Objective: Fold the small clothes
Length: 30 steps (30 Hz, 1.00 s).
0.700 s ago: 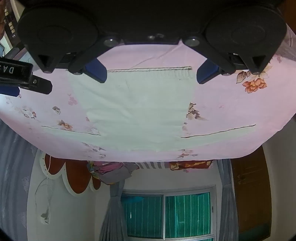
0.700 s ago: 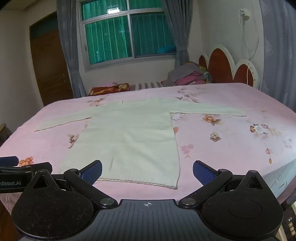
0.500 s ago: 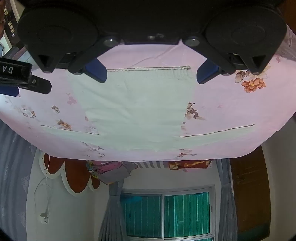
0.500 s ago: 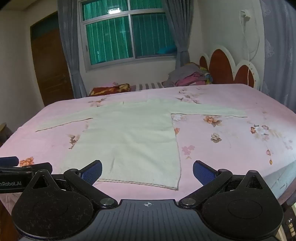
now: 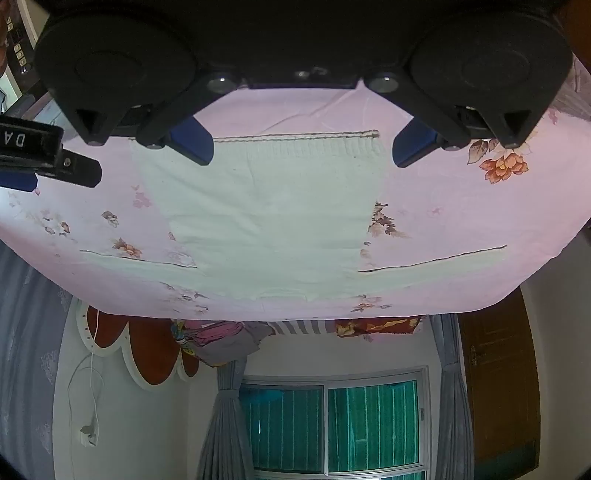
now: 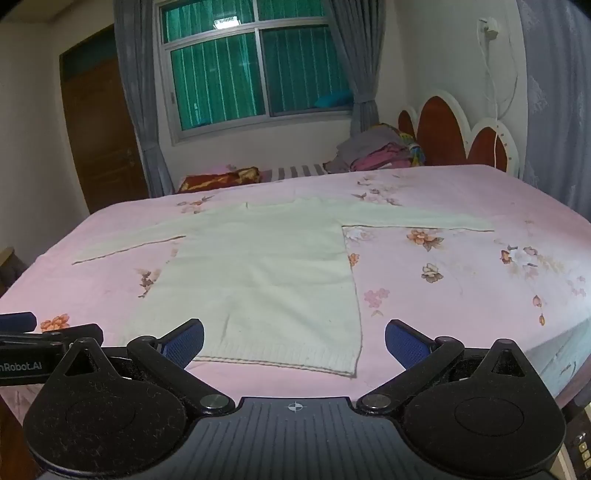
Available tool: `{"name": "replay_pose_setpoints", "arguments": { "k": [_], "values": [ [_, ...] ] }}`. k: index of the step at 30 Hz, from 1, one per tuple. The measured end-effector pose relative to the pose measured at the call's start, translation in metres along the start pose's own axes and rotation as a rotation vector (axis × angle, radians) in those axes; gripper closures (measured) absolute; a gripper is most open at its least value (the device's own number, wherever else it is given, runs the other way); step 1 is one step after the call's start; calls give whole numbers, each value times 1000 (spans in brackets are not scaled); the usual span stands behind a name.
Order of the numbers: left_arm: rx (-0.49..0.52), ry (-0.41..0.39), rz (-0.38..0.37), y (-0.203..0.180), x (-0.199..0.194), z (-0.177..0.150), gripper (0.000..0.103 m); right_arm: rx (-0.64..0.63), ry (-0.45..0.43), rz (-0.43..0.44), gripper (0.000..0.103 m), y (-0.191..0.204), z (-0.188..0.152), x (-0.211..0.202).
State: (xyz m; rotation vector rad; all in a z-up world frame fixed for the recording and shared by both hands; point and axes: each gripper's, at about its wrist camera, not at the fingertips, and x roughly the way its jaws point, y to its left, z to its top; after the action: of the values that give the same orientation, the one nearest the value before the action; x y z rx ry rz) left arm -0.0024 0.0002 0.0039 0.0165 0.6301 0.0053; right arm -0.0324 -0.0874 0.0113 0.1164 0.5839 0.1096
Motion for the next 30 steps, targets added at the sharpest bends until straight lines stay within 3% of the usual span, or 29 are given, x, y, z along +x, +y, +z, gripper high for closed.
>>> {"name": "replay_pose_setpoints", "arguments": {
  "k": [30],
  "values": [
    [4, -4, 5, -1, -1, -1, 0, 7, -1, 4, 0, -3, 1, -2]
  ]
}}
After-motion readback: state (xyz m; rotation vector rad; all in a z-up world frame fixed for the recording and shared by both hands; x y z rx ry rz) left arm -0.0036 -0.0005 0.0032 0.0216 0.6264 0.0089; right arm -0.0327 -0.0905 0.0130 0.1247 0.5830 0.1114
